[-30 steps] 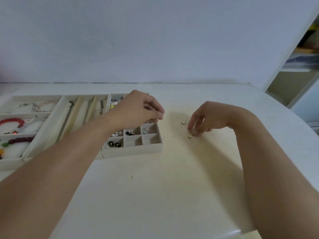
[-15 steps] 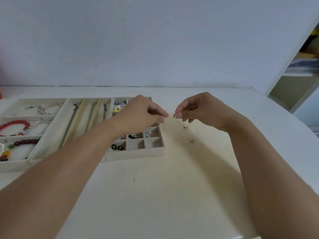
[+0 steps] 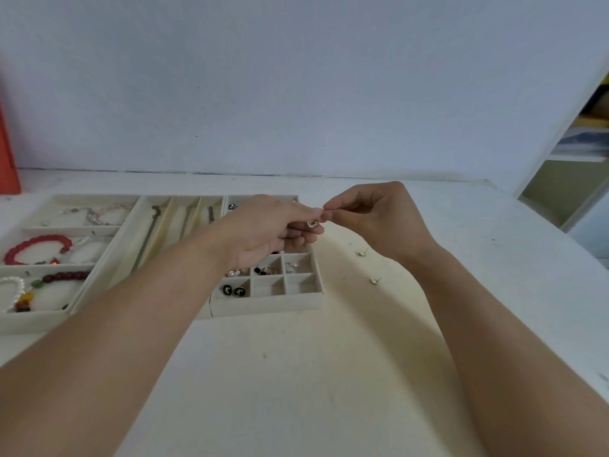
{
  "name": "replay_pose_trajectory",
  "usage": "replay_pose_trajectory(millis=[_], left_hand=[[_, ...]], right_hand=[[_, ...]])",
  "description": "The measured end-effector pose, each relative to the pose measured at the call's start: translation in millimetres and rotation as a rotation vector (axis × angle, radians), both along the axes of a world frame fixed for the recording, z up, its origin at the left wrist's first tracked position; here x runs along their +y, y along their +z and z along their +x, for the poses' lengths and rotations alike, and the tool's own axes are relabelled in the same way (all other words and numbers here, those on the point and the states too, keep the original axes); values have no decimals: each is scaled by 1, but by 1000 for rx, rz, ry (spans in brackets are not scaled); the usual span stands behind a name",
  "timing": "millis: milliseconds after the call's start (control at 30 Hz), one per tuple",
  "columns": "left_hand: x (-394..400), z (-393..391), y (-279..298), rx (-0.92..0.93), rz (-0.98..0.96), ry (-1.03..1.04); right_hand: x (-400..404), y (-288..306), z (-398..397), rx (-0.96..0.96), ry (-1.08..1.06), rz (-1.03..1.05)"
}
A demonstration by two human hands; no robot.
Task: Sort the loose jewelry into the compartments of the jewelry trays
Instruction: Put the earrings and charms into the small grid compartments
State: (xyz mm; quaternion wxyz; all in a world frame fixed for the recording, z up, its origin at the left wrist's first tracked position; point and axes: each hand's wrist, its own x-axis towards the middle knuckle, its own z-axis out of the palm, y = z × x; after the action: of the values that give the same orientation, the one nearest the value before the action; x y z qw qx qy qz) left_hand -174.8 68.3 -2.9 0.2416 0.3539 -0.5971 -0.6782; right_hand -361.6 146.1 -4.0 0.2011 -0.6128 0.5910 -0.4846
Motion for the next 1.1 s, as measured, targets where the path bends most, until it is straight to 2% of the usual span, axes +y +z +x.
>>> replay_pose_trajectory(millis=[467,600,700,800,1100], left_hand=[[-2,-2,-2,3,-6,87],[-5,0,-3,-26,-126,168],[-8,4,-2,-87,-298,158],[-7,4,-3,-129,-409,156],[-1,2,0,-142,-532,163]], right_hand=[[0,-5,2,150,42,-83],[0,-1,3,18,30,-27],[-4,1,-3,-48,-33,3],[-5,0,-3,-134,9,97],[-3,1,0,-288,53,231]])
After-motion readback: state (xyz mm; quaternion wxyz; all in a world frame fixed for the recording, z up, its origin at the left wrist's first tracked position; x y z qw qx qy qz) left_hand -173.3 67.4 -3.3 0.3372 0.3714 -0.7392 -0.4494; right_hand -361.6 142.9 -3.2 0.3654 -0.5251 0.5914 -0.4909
